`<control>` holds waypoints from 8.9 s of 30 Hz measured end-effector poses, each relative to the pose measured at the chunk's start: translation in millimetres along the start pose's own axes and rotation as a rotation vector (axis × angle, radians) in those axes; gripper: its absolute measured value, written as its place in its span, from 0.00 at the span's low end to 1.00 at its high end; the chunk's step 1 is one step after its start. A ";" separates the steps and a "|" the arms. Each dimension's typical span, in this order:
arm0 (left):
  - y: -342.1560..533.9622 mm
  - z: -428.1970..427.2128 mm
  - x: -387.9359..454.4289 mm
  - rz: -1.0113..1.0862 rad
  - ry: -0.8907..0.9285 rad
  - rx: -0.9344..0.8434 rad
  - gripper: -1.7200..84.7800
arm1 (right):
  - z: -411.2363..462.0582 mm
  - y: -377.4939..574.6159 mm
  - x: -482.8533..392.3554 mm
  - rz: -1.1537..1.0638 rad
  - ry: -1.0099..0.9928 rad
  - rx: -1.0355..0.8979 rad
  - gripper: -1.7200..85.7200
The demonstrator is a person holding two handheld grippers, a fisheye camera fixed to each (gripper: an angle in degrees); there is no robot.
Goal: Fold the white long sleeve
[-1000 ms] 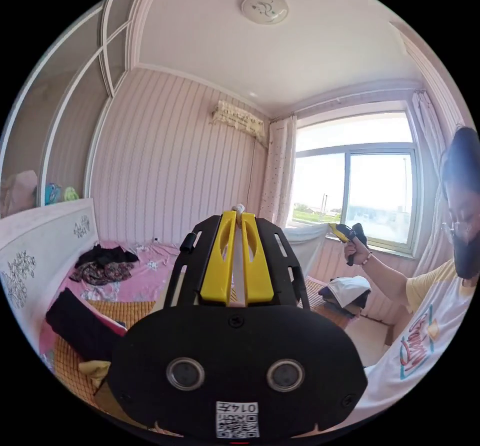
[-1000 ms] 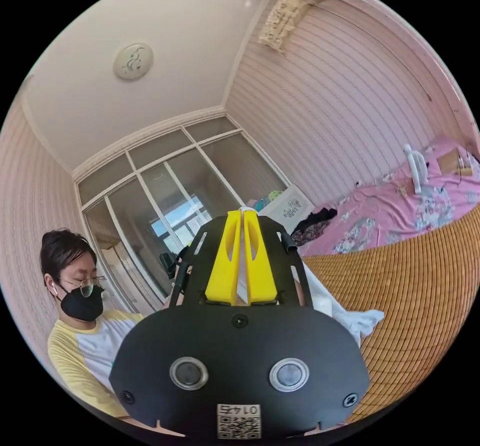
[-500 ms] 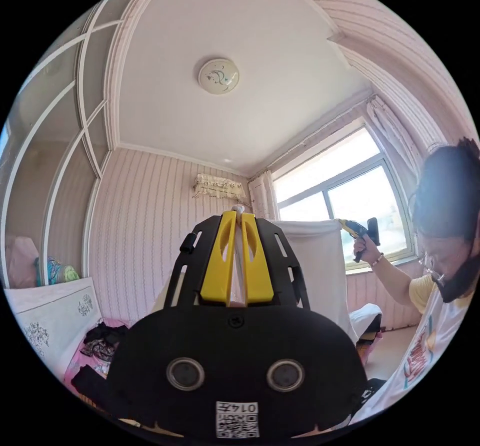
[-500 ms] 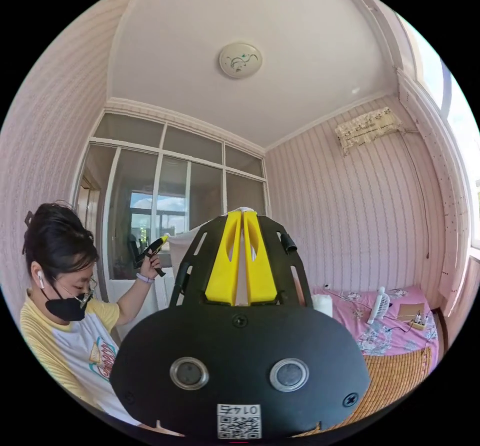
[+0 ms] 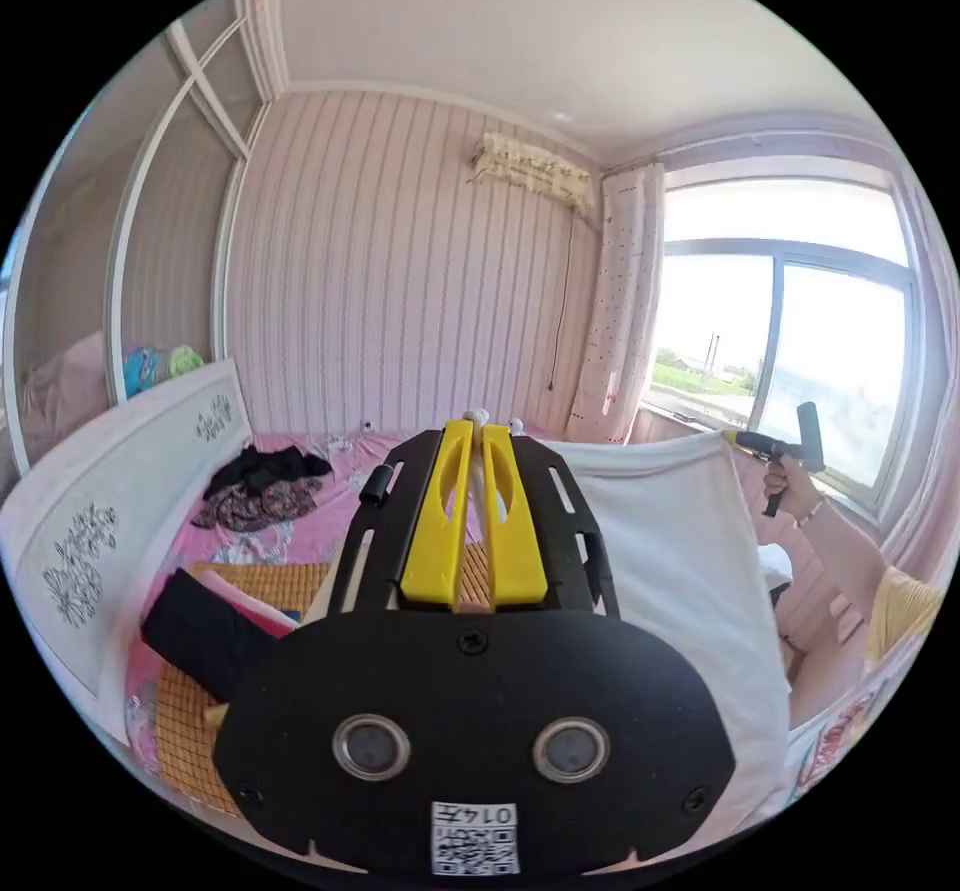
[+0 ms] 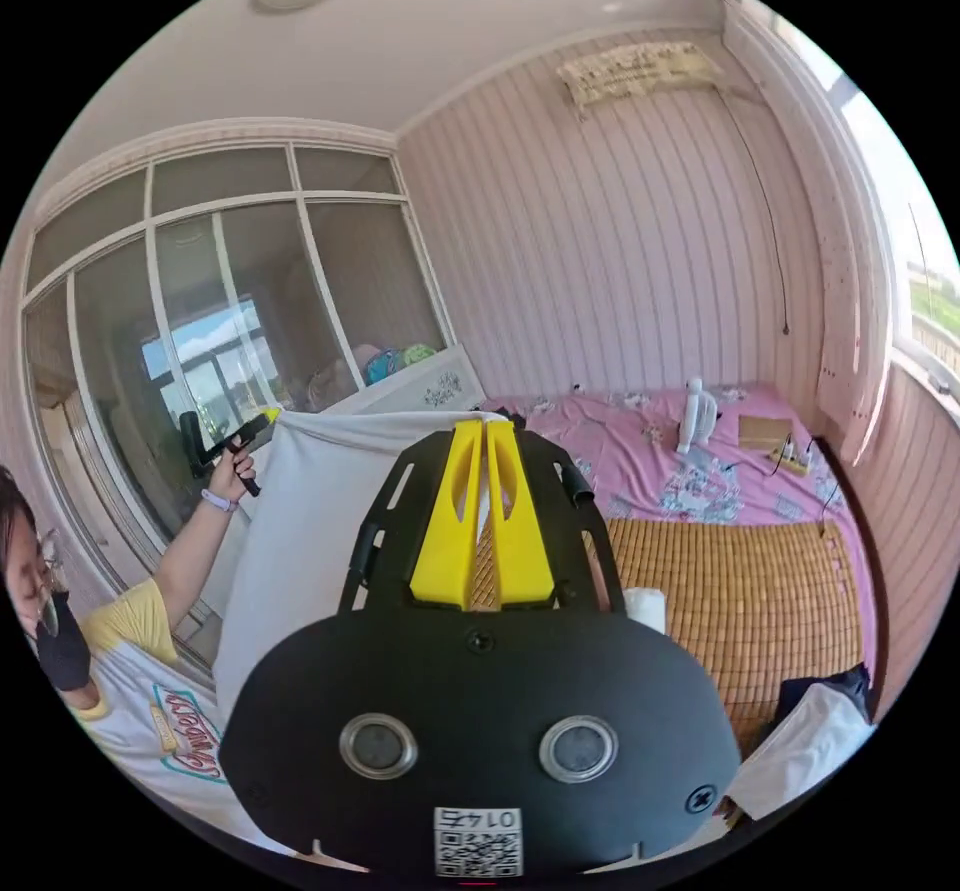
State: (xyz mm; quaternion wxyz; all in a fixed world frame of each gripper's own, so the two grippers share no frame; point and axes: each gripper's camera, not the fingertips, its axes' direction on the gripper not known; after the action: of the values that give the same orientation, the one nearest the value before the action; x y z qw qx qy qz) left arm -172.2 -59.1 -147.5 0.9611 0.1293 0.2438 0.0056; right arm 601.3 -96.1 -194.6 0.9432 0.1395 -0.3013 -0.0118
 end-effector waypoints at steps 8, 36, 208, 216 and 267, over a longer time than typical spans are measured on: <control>-115.4 -38.9 28.1 0.160 0.005 0.371 0.01 | -57.3 -96.9 -66.4 -0.207 -0.124 0.511 0.02; 350.0 253.7 -196.8 -0.675 0.101 -0.768 0.06 | 239.6 361.0 164.2 0.525 0.289 -0.553 0.02; 96.6 1014.0 35.5 0.198 0.266 -1.001 0.01 | 274.4 328.8 227.7 0.346 1.325 -0.571 0.03; 95.3 1006.9 10.9 0.051 0.297 -0.977 0.01 | 280.5 306.1 231.2 0.381 1.292 -0.541 0.06; 268.9 474.6 -235.8 -0.320 0.107 -0.978 0.01 | 929.0 -23.7 -57.9 -0.244 0.192 -0.742 0.09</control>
State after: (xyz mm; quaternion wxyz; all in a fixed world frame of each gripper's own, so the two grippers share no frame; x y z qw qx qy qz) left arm -142.8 66.7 432.5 0.8842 -0.3746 0.2783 -0.0216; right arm 24.3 -350.5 490.5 0.9451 -0.1753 -0.1683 -0.2187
